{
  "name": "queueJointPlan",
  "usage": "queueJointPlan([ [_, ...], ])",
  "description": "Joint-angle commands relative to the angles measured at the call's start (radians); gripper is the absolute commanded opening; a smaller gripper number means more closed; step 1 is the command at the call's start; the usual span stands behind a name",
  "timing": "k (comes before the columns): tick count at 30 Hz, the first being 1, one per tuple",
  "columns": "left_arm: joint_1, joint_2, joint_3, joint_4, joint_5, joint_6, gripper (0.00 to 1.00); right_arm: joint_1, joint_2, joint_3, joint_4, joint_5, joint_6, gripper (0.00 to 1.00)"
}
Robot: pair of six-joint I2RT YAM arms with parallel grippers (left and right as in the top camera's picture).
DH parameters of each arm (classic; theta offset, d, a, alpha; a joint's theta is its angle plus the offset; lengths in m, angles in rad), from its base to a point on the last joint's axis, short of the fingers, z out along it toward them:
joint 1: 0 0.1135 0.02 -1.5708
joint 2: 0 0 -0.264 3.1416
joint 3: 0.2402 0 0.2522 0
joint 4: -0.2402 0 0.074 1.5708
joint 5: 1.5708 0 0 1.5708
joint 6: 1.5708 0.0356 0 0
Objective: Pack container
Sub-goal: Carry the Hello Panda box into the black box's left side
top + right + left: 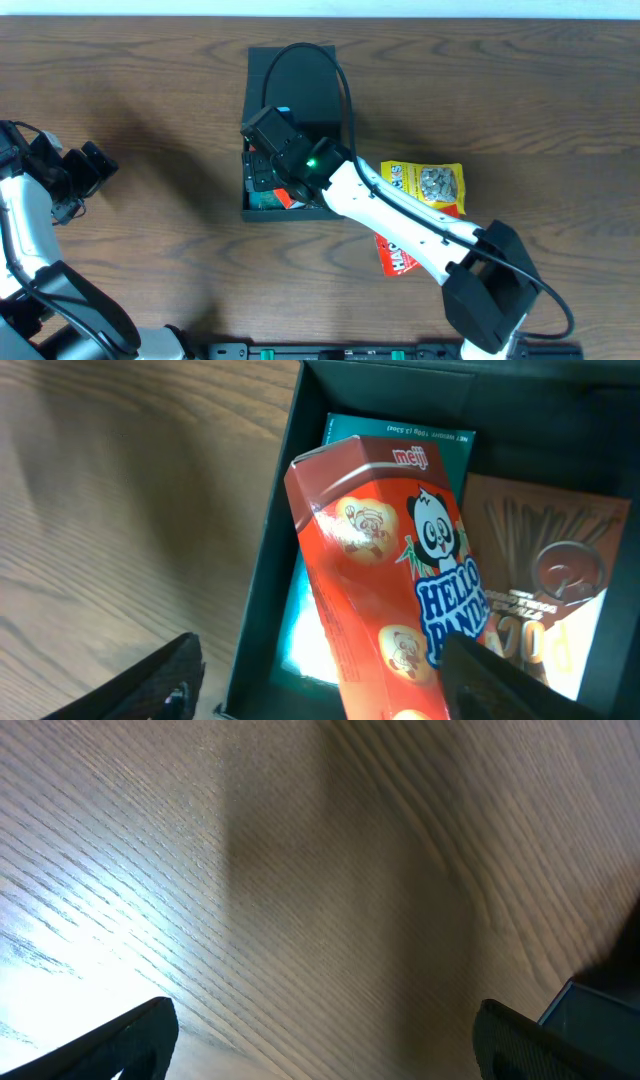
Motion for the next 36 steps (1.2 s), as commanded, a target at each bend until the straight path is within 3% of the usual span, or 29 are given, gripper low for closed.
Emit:
queueJointPlan([
  [1,0.000,-0.015,0.020,0.000,0.014,-0.007,0.95,-0.009,-0.006,0.037,-0.005,0.023,-0.029,0.71],
  [22,0.000,-0.015,0.020,0.000,0.015,-0.007,0.95,-0.075,-0.005,0.039,-0.116,0.165,-0.114,0.72],
  [36,0.000,-0.015,0.020,-0.003,0.021,-0.007,0.95,-0.068,0.061,0.038,-0.215,0.213,-0.007,0.77],
])
